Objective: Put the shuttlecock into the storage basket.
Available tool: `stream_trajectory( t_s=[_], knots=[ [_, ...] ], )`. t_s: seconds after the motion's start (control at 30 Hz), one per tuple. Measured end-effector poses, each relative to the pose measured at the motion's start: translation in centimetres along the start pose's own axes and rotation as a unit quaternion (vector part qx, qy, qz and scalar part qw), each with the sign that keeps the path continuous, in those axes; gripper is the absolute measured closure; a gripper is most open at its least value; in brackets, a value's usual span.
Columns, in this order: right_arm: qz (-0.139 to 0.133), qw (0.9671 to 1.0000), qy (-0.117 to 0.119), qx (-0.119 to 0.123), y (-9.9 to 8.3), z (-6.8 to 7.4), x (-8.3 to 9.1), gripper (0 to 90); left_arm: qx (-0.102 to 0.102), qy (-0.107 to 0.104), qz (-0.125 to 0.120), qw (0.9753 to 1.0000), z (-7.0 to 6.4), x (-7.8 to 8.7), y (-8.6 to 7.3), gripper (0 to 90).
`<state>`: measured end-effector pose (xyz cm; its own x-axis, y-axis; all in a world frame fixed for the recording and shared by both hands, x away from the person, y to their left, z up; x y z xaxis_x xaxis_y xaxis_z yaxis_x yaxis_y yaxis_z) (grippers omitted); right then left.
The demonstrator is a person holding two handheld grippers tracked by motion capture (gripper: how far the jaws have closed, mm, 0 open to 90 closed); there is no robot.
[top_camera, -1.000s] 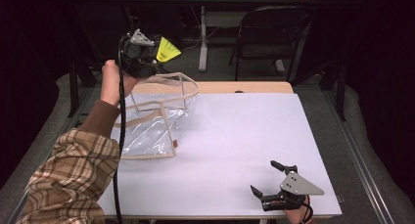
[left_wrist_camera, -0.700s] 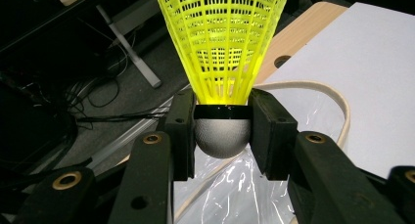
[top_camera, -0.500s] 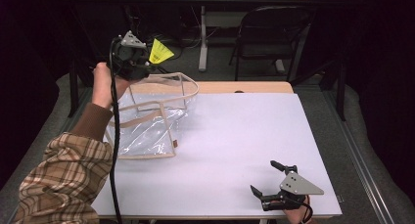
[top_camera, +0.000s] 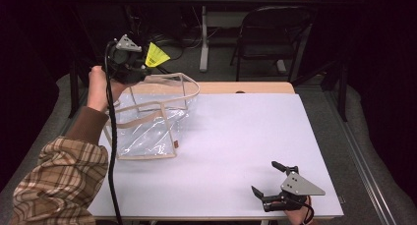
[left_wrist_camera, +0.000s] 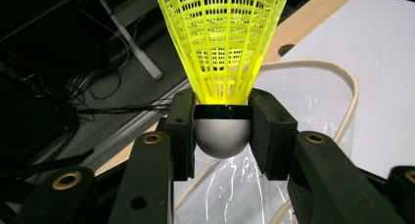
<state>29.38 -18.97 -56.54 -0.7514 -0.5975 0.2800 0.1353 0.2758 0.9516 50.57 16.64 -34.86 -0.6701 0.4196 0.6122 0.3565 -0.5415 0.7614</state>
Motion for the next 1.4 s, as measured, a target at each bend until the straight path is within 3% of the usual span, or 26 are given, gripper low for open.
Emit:
stream_trajectory(
  t_s=[0.53,0.97,1.4],
  knots=[
    [0.000,1.0000,-0.001,0.002,0.0,0.0,0.0,0.0,0.009,-0.013,0.011,0.9998,0.2,-0.3,-1.9,64.8],
    [0.003,1.0000,0.000,0.005,-0.1,0.0,0.0,0.0,0.004,-0.031,0.038,0.9988,-0.1,-1.1,-3.6,64.8],
    [0.003,1.0000,-0.002,0.003,-0.1,-0.1,0.0,0.0,-0.001,-0.040,0.049,0.9980,-0.4,-1.7,-4.5,64.8]
  ],
)
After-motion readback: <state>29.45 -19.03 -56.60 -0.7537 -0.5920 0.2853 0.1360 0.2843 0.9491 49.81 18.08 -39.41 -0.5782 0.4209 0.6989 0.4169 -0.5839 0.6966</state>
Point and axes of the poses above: each handheld gripper's, and its own axes: x roughly backward along the jaws, y roughly out of its top, z roughly to its left, the point moved 9 cm from there along -x, roughly forward along the jaws, and after that the axes turned 3 degrees about -y, right-handed, at the moved point
